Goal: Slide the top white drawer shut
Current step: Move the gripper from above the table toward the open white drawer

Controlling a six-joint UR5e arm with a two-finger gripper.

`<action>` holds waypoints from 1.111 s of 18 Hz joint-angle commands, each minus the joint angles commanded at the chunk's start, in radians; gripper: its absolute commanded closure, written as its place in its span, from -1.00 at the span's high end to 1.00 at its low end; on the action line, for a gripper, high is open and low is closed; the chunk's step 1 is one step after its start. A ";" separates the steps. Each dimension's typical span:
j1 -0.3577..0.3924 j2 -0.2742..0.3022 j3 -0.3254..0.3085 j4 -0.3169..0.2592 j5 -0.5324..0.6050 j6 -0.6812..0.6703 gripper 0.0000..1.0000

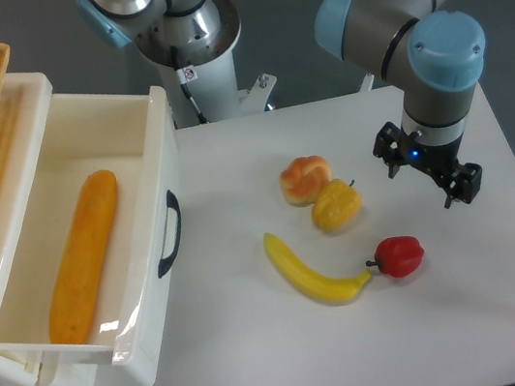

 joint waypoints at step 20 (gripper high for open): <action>-0.004 0.071 -0.160 -0.002 -0.003 -0.175 0.65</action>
